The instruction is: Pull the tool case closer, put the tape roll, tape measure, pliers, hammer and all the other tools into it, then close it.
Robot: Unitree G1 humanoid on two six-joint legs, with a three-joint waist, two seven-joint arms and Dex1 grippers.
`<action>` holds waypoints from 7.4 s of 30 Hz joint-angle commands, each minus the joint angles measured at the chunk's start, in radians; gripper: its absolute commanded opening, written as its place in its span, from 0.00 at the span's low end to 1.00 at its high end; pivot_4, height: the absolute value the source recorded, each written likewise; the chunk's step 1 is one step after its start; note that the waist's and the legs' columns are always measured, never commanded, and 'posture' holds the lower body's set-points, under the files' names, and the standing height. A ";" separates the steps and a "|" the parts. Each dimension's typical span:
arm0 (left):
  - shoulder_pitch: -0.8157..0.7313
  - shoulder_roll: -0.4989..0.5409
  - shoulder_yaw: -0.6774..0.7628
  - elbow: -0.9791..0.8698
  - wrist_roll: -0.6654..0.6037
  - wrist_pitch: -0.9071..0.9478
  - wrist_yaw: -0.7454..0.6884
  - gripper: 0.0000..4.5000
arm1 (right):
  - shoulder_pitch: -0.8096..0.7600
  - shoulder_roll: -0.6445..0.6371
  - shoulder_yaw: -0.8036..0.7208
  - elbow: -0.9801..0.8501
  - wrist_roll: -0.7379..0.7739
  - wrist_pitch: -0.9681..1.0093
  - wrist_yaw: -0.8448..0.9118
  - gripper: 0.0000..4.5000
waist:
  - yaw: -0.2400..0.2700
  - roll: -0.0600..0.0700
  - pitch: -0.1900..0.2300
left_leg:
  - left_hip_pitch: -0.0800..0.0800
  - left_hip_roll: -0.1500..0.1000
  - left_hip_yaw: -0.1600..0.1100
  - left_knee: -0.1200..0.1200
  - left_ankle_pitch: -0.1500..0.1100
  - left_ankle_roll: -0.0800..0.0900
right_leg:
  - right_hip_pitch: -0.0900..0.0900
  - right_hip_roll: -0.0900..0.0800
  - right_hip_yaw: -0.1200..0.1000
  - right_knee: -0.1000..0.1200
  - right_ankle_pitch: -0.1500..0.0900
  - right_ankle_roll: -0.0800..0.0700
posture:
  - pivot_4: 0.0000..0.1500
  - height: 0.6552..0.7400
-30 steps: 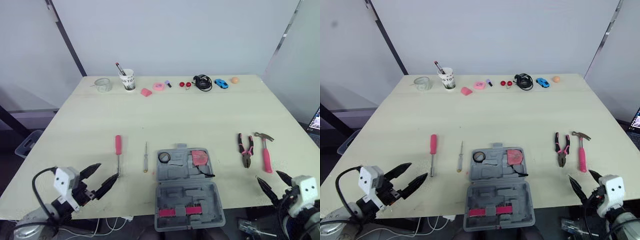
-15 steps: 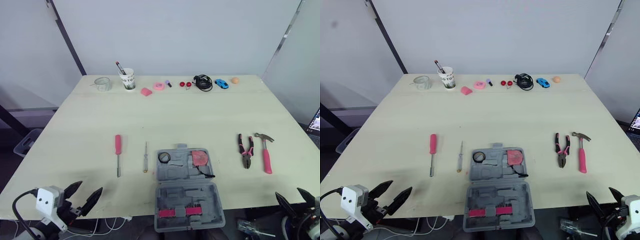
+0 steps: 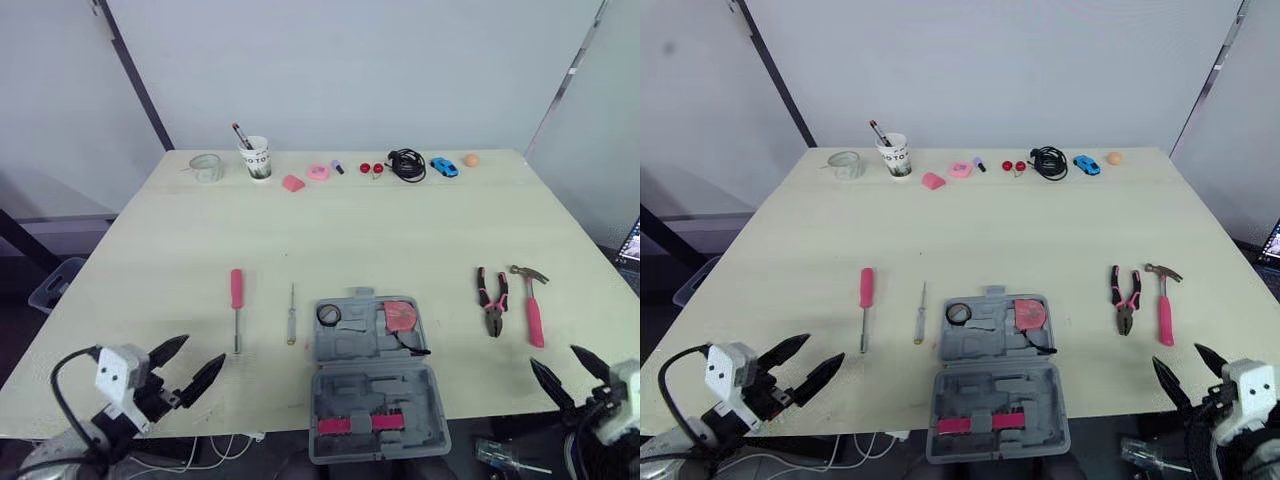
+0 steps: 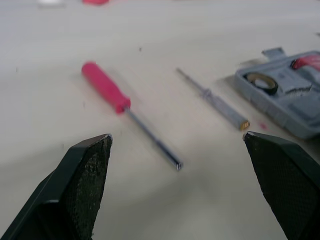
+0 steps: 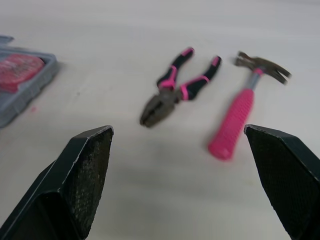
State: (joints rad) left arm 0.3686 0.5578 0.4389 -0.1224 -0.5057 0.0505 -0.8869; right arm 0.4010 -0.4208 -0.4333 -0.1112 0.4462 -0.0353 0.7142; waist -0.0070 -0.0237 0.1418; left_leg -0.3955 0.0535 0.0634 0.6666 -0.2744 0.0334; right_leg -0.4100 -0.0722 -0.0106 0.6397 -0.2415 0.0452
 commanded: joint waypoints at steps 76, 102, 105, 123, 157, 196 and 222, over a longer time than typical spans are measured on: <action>-0.644 0.182 -0.372 -0.149 -0.134 0.223 -0.443 1.00 | -0.376 -0.041 0.234 -0.084 -0.141 0.339 -0.183 0.21 | -0.005 0.005 -0.001 | 0.000 -0.004 0.007 0.002 0.001 0.000 | 0.000 0.010 0.009 0.002 0.004 0.004 | 1.00 1.00; -0.585 0.346 -0.283 0.079 -0.095 0.123 -0.668 1.00 | -0.841 -0.294 0.852 -0.228 -0.266 0.579 0.279 0.21 | 0.000 0.000 0.001 | -0.001 -0.004 0.007 0.003 0.001 0.001 | 0.000 0.010 0.007 0.002 0.004 0.004 | 1.00 1.00; -0.579 0.351 -0.286 0.094 -0.085 0.102 -0.679 1.00 | -0.892 -0.280 0.897 -0.185 -0.305 0.569 0.304 0.21 | 0.001 0.000 0.001 | -0.002 -0.004 0.008 0.003 0.001 0.001 | 0.000 0.010 0.007 0.002 0.004 0.004 | 1.00 1.00; -0.530 0.372 -0.272 0.129 -0.053 0.037 -0.688 1.00 | -0.966 -0.186 0.985 -0.018 -0.462 0.464 0.374 0.21 | -0.004 0.000 0.001 | -0.002 -0.003 0.008 0.004 0.001 0.000 | 0.000 0.010 0.007 0.003 0.004 0.004 | 1.00 1.00; -0.521 0.367 -0.269 0.125 -0.051 0.021 -0.668 1.00 | -0.925 -0.079 0.861 0.047 -0.404 0.394 0.378 0.99 | -0.004 0.000 0.001 | -0.001 0.000 0.009 0.004 0.001 0.000 | 0.000 0.011 0.007 0.003 0.004 0.004 | 1.00 1.00; -0.492 0.368 -0.254 0.107 -0.054 0.023 -0.649 1.00 | -0.736 0.006 0.988 0.515 -0.569 0.155 0.261 0.02 | -0.005 -0.006 -0.016 | 0.015 0.001 0.010 0.002 0.000 0.000 | 0.012 0.011 0.007 0.003 0.001 -0.001 | 1.00 1.00; -0.466 0.376 -0.232 0.102 -0.060 0.036 -0.656 1.00 | -0.747 0.025 1.056 0.722 -0.648 0.092 0.281 0.02 | -0.006 0.001 -0.042 | 0.031 0.004 0.009 -0.005 0.000 0.000 | 0.021 0.008 0.009 0.003 -0.002 -0.006 | 1.00 1.00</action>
State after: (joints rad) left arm -0.0950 0.9178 0.1862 0.0087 -0.5523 0.0836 -1.5307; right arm -0.4280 -0.3511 0.4960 0.3864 -0.0350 -0.0229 0.9976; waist -0.0128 -0.0227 0.0996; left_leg -0.3610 0.0574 0.0723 0.6591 -0.2744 0.0330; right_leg -0.3868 -0.0649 -0.0021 0.6421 -0.2437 0.0390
